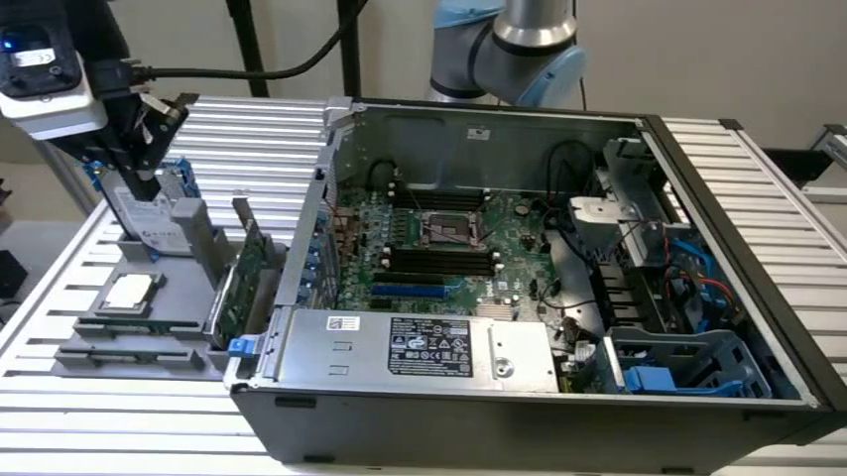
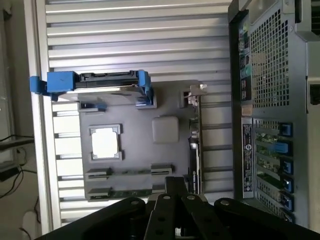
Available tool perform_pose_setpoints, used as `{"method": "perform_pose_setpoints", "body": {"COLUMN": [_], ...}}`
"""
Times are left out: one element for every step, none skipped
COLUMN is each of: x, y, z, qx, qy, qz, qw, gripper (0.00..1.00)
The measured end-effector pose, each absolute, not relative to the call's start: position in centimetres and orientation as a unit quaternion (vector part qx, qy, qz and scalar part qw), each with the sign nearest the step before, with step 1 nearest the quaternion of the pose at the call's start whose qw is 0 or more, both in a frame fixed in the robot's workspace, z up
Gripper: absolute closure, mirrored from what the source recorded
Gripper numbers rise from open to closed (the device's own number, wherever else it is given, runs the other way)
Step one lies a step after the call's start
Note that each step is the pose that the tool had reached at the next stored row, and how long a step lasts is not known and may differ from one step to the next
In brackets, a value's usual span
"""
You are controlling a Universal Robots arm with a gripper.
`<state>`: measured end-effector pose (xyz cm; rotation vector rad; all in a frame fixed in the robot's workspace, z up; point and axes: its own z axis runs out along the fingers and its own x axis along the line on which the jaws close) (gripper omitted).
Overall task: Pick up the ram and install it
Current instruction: 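Reach for the ram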
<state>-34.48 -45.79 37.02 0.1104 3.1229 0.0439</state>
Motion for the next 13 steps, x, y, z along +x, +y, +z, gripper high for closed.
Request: {"method": "perform_pose_setpoints", "body": {"x": [-34.9, -35.3, -35.7, -36.1, -36.5, -36.9, -37.3, -37.7, -38.0, -38.3, -38.6, -38.7, -38.7], "y": [-45.8, -45.9, -45.9, -46.0, -46.0, -46.1, -46.1, -46.2, -46.2, -46.3, -46.3, -46.4, -46.6], "z": [37.0, 36.9, 36.8, 36.8, 36.7, 36.6, 36.6, 36.5, 36.5, 36.4, 36.4, 36.4, 36.3], "qx": [0.035, 0.035, 0.035, 0.035, 0.035, 0.035, 0.035, 0.035, 0.035, 0.035, 0.035, 0.035, 0.035], "qy": [0.999, 0.999, 0.999, 0.999, 0.999, 0.999, 0.999, 0.999, 0.999, 0.999, 0.999, 0.999, 0.999], "qz": [0.013, 0.013, 0.012, 0.012, 0.011, 0.010, 0.009, 0.009, 0.008, 0.007, 0.005, 0.003, 0.002], "qw": [0.008, 0.008, 0.008, 0.008, 0.008, 0.008, 0.008, 0.008, 0.008, 0.008, 0.007, 0.007, 0.006], "gripper": [1.00, 1.00, 1.00, 1.00, 1.00, 1.00, 1.00, 1.00, 1.00, 1.00, 1.00, 1.00, 1.00]}}
